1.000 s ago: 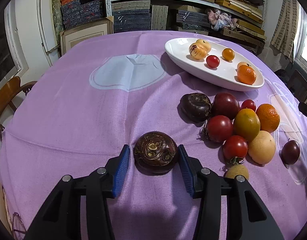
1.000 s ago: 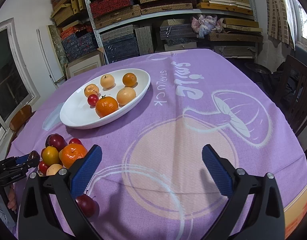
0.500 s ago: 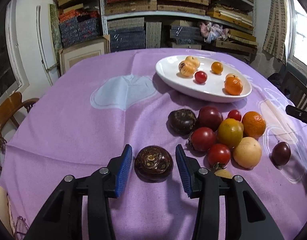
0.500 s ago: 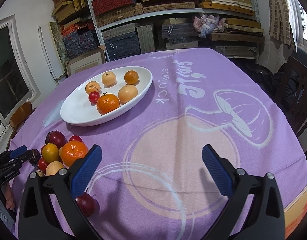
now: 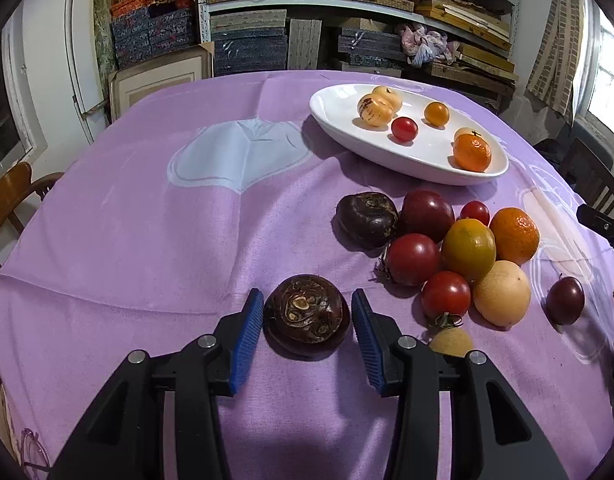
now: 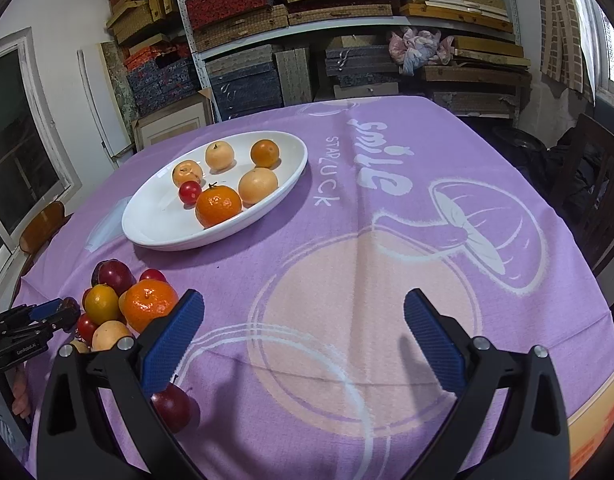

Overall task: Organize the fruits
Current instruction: 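Move the left gripper to the dark brown round fruit and close on it, then grasp the dark red apple with the right gripper while the left gripper holds the brown fruit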

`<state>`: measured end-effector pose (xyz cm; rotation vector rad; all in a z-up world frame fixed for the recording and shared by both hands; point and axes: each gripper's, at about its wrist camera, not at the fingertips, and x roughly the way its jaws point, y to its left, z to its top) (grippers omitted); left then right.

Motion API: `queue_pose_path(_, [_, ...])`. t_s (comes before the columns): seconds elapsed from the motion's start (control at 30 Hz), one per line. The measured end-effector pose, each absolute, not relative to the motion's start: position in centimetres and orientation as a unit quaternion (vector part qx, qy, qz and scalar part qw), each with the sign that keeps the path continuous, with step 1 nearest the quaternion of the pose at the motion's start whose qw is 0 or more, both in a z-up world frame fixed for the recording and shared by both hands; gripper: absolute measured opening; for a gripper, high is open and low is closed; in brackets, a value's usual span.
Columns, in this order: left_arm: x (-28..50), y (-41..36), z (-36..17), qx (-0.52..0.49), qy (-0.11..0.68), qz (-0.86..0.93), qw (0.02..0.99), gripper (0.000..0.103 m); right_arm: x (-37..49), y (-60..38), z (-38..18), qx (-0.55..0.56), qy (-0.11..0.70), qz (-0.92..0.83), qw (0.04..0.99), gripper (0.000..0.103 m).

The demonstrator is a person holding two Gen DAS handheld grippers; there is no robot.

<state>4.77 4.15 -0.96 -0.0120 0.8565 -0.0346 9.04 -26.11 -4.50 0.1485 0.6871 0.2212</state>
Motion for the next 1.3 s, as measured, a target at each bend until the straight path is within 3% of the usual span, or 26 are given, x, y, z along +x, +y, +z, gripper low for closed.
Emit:
queue_pose_path(0.27, [5.3,3.3,-1.6,0.013,0.429,-0.021,0.903,0.044,9.0,-25.9,-4.5,0.068,0.337,0.110,0.932,0.098])
queue_pose_path(0.67, [5.7,4.0,-1.6,-0.002,0.428,-0.008,0.904,0.043,5.7,-22.8,-3.0,-0.036,0.323,0.213,0.921,0.096])
queue_pose_path(0.73, [5.7,4.3,-1.6,-0.007,0.427,-0.006,0.904,0.043,4.7,-21.7,-3.3,-0.068,0.325,0.238,0.913,0.088])
queue_pose_path(0.8, [5.7,4.3,-1.6,-0.004,0.428,-0.004,0.904,0.043,4.4,-20.5,-3.9,-0.086,0.342,0.260,0.899,0.068])
queue_pose_path(1.13, [5.7,4.1,-1.6,-0.002,0.428,-0.003,0.904,0.043,2.5,-16.4,-5.6,-0.152,0.359,0.315,0.865,0.067])
queue_pose_path(1.3, [5.7,4.1,-1.6,-0.002,0.428,-0.003,0.904,0.043,2.1,-15.8,-6.2,-0.160,0.372,0.339,0.849,0.048])
